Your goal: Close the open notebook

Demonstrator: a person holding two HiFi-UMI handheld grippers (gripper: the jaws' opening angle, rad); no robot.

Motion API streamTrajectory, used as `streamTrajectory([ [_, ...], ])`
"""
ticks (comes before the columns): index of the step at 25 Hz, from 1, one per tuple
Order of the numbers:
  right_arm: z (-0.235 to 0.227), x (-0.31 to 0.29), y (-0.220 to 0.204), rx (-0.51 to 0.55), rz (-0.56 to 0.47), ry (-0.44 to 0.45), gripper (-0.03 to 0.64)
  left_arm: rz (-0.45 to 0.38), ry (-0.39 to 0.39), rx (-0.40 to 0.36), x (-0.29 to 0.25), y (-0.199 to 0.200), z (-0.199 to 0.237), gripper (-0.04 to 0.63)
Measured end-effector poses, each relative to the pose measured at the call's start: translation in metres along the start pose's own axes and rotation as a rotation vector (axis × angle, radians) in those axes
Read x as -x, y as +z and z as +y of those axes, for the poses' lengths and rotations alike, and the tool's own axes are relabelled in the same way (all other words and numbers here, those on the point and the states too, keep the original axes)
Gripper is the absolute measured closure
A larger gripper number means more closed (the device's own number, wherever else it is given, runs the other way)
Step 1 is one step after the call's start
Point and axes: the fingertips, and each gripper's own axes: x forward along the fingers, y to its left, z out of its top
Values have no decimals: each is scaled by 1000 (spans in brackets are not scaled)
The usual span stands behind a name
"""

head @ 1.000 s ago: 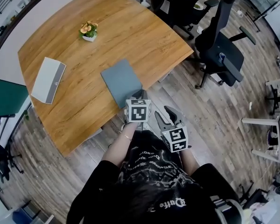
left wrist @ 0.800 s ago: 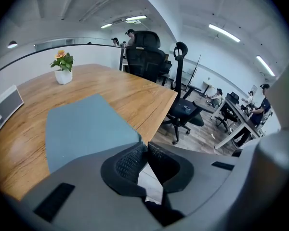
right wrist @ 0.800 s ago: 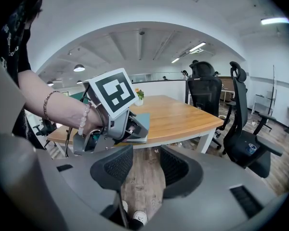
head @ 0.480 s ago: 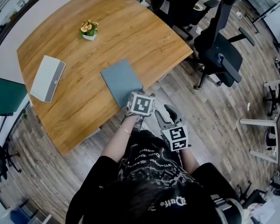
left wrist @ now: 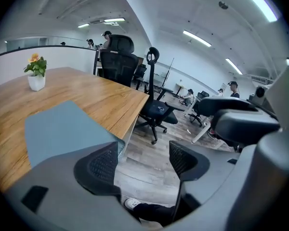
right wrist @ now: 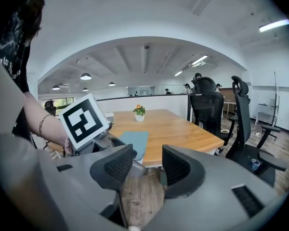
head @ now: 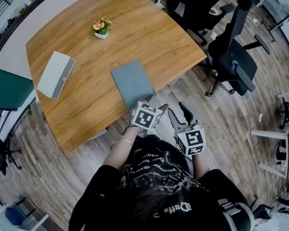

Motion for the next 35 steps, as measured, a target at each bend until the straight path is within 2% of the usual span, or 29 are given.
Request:
streamTrajectory([
  [3,-6,-1,15,-2,-44,8,430,-62,-10,39,16,1,-1,259],
  [6,-4,-3,26,18,-67,28,430,-139,-85,75,39,4,-13,259],
  [8,2,-6,33,38,-75,53,430,-186,-81,70,55,5,-14,259],
  [11,13,-12,38,63,-83,97,430,-259,13,62,82,4,0,259],
  [19,38,-29,50,144,-88,206,430,-479,241,146,159,-6,44,259],
  [27,74,-44,59,213,-92,299,430,-589,442,197,226,-38,66,259],
  [30,86,-49,61,230,-92,327,430,-625,490,235,245,-50,74,259],
  [35,98,-53,55,238,-75,355,428,-650,511,265,259,-57,82,259],
])
